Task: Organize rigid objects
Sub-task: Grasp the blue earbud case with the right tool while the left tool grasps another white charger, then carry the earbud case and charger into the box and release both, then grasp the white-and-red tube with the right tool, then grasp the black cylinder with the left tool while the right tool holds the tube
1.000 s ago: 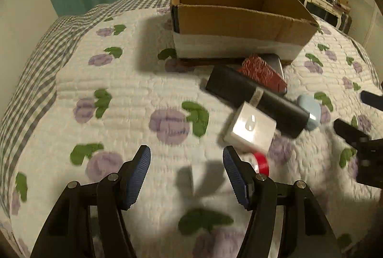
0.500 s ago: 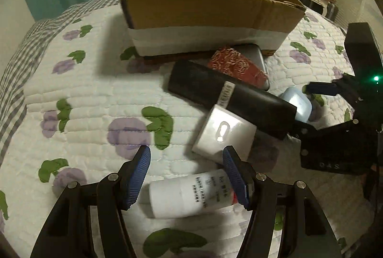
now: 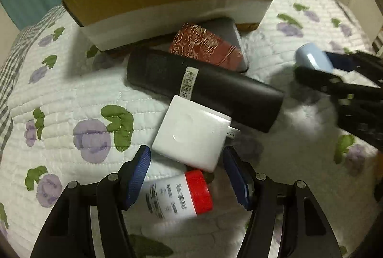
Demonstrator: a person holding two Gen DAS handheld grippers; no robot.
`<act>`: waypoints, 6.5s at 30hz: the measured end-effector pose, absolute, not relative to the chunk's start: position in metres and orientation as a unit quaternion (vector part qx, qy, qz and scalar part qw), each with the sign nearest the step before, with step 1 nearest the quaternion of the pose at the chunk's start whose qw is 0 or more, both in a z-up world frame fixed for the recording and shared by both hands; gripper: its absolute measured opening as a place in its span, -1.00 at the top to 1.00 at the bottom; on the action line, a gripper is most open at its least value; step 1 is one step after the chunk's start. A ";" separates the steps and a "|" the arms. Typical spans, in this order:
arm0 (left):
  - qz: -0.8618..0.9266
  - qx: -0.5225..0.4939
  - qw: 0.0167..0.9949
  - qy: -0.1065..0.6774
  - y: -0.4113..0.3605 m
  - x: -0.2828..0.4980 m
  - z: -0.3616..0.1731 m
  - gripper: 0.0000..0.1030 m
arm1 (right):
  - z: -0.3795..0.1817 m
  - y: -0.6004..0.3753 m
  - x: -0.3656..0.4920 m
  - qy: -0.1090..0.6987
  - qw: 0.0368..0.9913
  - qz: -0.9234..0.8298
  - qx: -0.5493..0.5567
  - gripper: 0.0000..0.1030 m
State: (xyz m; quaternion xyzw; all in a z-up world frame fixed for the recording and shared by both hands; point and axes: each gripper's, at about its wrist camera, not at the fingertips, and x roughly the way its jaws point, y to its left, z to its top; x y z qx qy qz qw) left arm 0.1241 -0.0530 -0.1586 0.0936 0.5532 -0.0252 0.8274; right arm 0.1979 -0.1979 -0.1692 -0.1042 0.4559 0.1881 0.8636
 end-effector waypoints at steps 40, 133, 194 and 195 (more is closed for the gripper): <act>0.005 0.040 0.905 0.424 -0.041 0.072 -0.032 -0.09 | -0.051 -0.195 0.105 0.386 0.907 0.149 -0.081 0.02; 0.029 -0.001 0.862 0.507 -0.002 0.062 -0.112 -0.23 | -0.126 -0.169 0.130 0.415 0.883 0.201 -0.089 -0.54; 0.074 -0.132 0.839 0.522 -0.040 0.175 -0.145 -0.33 | -0.140 -0.196 0.188 0.424 0.886 0.174 -0.070 0.30; 0.072 -0.138 0.838 0.523 -0.037 0.176 -0.146 -0.34 | -0.140 -0.196 0.188 0.424 0.886 0.175 -0.069 0.30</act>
